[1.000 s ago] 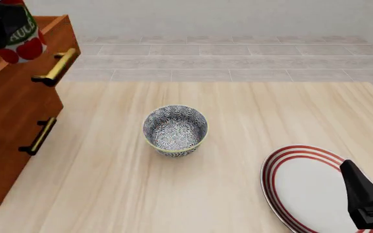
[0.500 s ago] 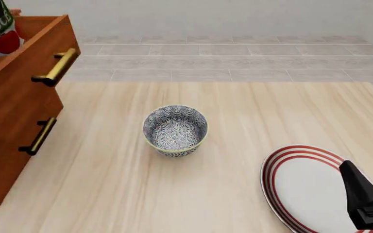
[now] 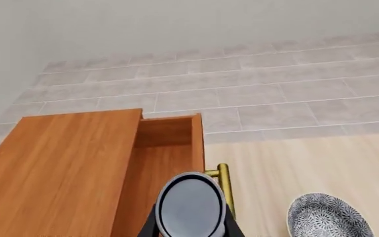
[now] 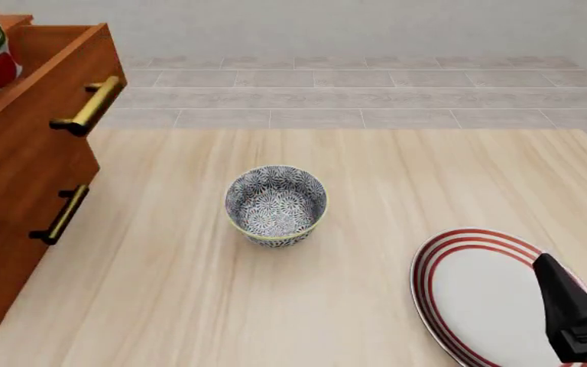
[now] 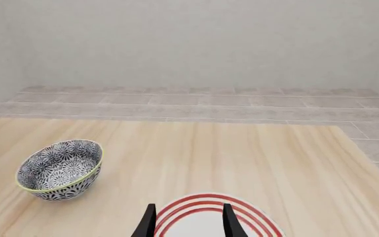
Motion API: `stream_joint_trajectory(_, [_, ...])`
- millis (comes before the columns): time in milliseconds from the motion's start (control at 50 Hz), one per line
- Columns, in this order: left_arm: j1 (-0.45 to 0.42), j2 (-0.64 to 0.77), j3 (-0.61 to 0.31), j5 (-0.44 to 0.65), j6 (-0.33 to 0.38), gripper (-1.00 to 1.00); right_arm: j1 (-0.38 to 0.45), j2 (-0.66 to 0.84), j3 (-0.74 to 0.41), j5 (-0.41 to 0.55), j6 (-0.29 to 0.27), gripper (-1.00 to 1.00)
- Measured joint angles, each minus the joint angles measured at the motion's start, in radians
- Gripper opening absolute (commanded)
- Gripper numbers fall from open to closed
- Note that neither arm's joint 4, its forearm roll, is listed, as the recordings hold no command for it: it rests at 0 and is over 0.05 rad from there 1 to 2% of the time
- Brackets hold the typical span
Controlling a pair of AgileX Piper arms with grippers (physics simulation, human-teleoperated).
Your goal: Put the ketchup in the top drawer of the cabinet.
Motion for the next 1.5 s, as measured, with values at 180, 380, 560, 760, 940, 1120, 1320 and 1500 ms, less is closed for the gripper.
stream_joint_trajectory(180, [0.034, 0.039, 0.033, -0.041, 0.002, -1.00, 0.001, 0.000, 0.000, 0.002, -0.001, 1.00])
stream_joint_trajectory(380, [0.064, 0.073, 0.032, -0.067, 0.004, -1.00, 0.003, 0.000, 0.000, 0.004, -0.004, 1.00])
stream_joint_trajectory(560, [0.089, 0.093, 0.018, -0.068, 0.008, -1.00, 0.004, 0.000, 0.000, 0.006, -0.006, 1.00])
stream_joint_trajectory(760, [0.106, 0.103, 0.017, -0.069, 0.014, -1.00, 0.005, 0.000, 0.000, 0.007, -0.008, 1.00])
stream_joint_trajectory(940, [0.120, 0.115, 0.017, -0.075, 0.024, -1.00, 0.005, 0.000, 0.000, 0.008, -0.009, 1.00])
stream_joint_trajectory(1120, [0.122, 0.115, 0.029, -0.078, 0.032, -1.00, 0.005, 0.000, 0.000, 0.009, -0.010, 1.00])
stream_joint_trajectory(1320, [0.122, 0.114, 0.029, -0.078, 0.048, 1.00, 0.004, 0.000, 0.000, 0.009, -0.010, 1.00])
stream_joint_trajectory(1500, [0.130, 0.107, 0.023, -0.082, 0.059, 1.00, 0.005, 0.000, 0.000, 0.010, -0.011, 1.00])
